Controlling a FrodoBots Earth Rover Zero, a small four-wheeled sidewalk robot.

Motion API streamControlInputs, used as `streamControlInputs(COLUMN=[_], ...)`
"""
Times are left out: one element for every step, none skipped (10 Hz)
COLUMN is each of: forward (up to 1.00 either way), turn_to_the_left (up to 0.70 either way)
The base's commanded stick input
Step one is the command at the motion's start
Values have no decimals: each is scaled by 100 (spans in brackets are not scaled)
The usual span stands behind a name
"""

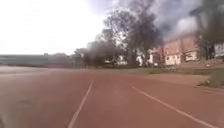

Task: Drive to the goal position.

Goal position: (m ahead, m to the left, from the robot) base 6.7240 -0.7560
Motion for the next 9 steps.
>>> streamControlInputs(forward=[70,70,70,70,70,70,70,70,70], turn_to_the_left=[0,0,23,35,30,5,0,0,0])
